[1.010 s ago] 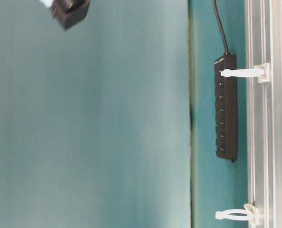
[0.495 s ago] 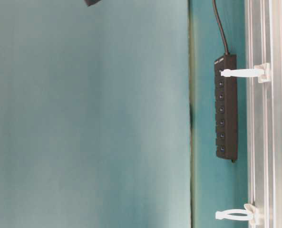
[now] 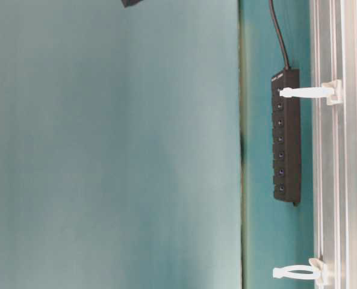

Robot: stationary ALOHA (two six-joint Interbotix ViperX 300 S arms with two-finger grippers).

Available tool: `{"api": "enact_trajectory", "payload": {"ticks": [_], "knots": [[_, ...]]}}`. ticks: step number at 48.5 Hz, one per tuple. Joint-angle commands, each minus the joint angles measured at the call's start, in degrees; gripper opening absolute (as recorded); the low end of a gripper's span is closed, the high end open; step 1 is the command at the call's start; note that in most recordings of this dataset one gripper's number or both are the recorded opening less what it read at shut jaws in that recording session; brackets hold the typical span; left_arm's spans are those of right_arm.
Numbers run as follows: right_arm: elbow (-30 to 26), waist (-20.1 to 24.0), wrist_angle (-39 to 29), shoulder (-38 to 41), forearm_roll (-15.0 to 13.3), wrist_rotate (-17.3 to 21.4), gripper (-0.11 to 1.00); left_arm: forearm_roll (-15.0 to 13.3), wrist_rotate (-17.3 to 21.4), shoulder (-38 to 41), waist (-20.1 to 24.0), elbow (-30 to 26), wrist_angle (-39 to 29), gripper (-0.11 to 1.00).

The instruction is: Pass the USB cable through three rings with both arms.

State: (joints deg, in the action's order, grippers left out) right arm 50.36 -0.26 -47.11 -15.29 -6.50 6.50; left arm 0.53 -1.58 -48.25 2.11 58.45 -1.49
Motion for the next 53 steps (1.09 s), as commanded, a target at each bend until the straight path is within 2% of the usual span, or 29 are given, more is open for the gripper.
{"api": "enact_trajectory", "payload": {"ticks": [1, 20, 29, 43, 53], "knots": [[-0.5, -0.1, 2.0, 0.4, -0.1, 0.3, -0.08, 0.1, -0.1, 0.2, 0.1, -1.5, 0.3, 0.02], [-0.4, -0.1, 8.1, 1.1, 0.2, 0.4, -0.08, 0.1, -0.1, 0.6, 0.1, -2.1, 1.1, 0.02], [-0.1, -0.3, 10.3, 1.1, 0.8, 0.5, -0.08, 0.1, -0.1, 3.6, 0.0, -3.0, 2.0, 0.02], [2.2, -0.5, 14.1, -0.7, 1.0, 6.4, -0.08, 0.1, -4.7, 11.1, 0.0, -5.5, 4.2, 0.02], [3.8, -0.4, 16.1, -2.0, 1.0, 7.7, -0.08, 0.2, -4.7, 16.3, 0.0, -8.3, 4.3, 0.02]]}}
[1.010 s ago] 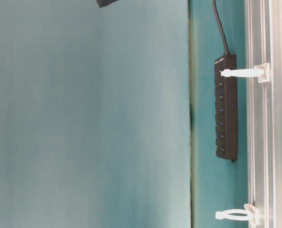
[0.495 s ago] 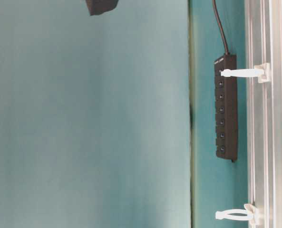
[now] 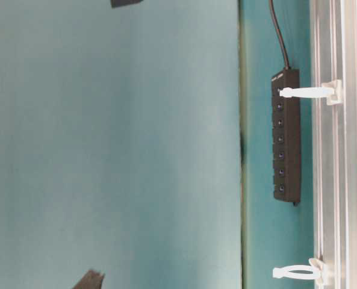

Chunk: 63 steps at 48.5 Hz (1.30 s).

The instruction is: Pass the USB cable through three rings with both arms.

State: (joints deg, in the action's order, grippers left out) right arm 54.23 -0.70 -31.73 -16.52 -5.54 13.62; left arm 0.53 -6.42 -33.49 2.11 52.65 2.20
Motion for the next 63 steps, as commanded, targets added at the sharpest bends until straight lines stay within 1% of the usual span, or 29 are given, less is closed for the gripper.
{"api": "enact_trajectory", "payload": {"ticks": [1, 4, 7, 10, 18, 20, 21, 22, 25, 27, 33, 43, 51, 63], "knots": [[-0.1, 0.0, 0.8, -0.8, 0.0, 0.6, -0.08, 0.2, 0.0, 2.1, 0.0, -2.7, 0.5, 0.02], [-0.1, 0.0, 1.0, -0.8, 0.0, 0.4, -0.08, 0.3, -0.3, 3.5, 0.1, -3.6, 0.5, 0.04], [-0.1, 0.0, 1.6, -0.8, -0.1, 0.4, -0.08, 0.3, -0.4, 5.0, 0.2, -4.5, 0.5, 0.13], [0.0, 0.0, 2.3, -0.7, -0.2, 0.4, -0.08, 0.2, -0.4, 6.6, 0.2, -5.5, 0.5, 0.29], [0.5, 0.0, 3.5, -0.8, -0.3, 0.4, -0.08, 0.2, 0.3, 11.8, 0.2, -9.3, 0.5, 0.79], [0.5, 0.0, 4.0, -0.8, -0.2, 0.4, -0.08, 0.3, 0.3, 13.4, 0.4, -10.4, 0.5, 0.88], [0.6, -0.1, 4.2, -0.8, -0.2, 0.4, -0.08, 0.3, 0.3, 14.3, 0.5, -10.9, 0.5, 0.91], [0.6, 0.0, 4.5, -0.8, -0.2, 0.4, -0.08, 0.3, 0.3, 15.7, 0.7, -11.7, 0.5, 0.91], [0.6, -0.1, 5.3, -0.8, -0.2, 0.4, -0.08, 0.3, 0.3, 18.7, 1.1, -13.4, 0.5, 0.85], [0.6, 0.0, 5.8, -0.8, -0.2, 0.4, -0.08, 0.3, 0.3, 20.7, 1.7, -14.8, 0.5, 0.83], [1.0, 0.0, 6.4, -0.8, -0.2, 0.5, -0.08, 0.3, 0.4, 27.2, 2.5, -20.0, 0.5, 0.83], [1.3, -0.1, 6.5, -0.8, -0.2, 0.5, -0.08, 0.4, 0.4, 36.9, 2.5, -28.6, 0.5, 0.83], [1.4, 0.0, 7.3, -0.8, -0.2, 0.5, -0.08, 0.5, 0.4, 41.7, 2.5, -31.0, 0.5, 0.82], [1.4, 0.0, 7.9, -0.8, -0.2, 0.5, -0.08, 0.6, 0.5, 46.6, 2.5, -32.8, 1.5, 0.82]]}}
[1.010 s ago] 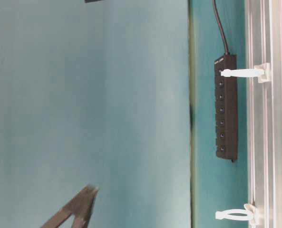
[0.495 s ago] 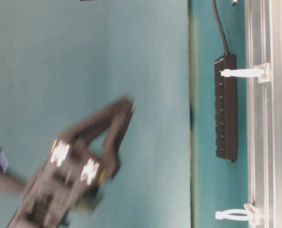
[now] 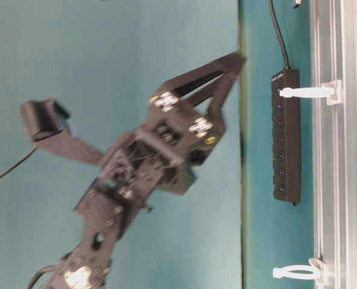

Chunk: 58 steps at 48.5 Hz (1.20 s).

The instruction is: Pass the USB cable through three rings with both arms.

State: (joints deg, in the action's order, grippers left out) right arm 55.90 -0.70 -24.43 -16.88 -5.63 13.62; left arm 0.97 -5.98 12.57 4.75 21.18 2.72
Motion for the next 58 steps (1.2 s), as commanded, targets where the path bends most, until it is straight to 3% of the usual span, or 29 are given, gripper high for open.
{"api": "enact_trajectory", "payload": {"ticks": [1, 19, 58], "knots": [[-0.3, 0.0, 0.7, -0.4, -0.1, 0.5, -0.08, 0.2, 0.2, 0.8, -0.2, -1.5, 1.1, 0.82], [-0.2, -0.1, 2.5, -0.2, -0.1, 0.5, -0.08, 0.2, 6.8, 6.9, -0.9, -6.8, 3.0, 0.82], [0.3, -0.2, 2.5, -0.5, -0.1, 0.5, -0.08, 0.2, 6.4, 12.8, -4.0, -13.2, 2.0, 0.76]]}}
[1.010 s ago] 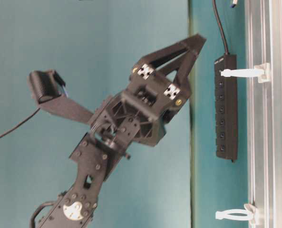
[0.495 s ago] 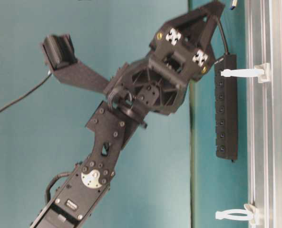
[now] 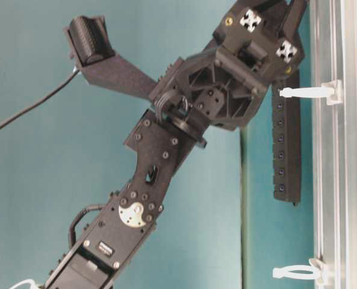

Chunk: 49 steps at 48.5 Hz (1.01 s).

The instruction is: Pass the USB cable through three rings with both arms.

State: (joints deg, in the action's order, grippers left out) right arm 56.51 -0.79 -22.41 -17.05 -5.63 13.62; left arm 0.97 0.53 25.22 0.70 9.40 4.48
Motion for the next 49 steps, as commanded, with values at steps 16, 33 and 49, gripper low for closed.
{"api": "enact_trajectory", "payload": {"ticks": [16, 33, 49], "knots": [[-0.4, -0.1, 1.7, -0.4, -0.1, 0.5, -0.08, 0.2, -0.1, 2.2, 0.2, -3.9, -2.3, 0.76], [-0.4, -0.1, 1.7, -0.4, -0.1, 0.4, -0.08, 0.2, -0.1, 2.4, 0.1, -3.9, -2.4, 0.75], [-0.4, -0.1, 1.7, -0.4, -0.1, 0.4, -0.08, 0.2, 0.0, 2.4, 0.1, -4.0, -2.3, 0.38]]}}
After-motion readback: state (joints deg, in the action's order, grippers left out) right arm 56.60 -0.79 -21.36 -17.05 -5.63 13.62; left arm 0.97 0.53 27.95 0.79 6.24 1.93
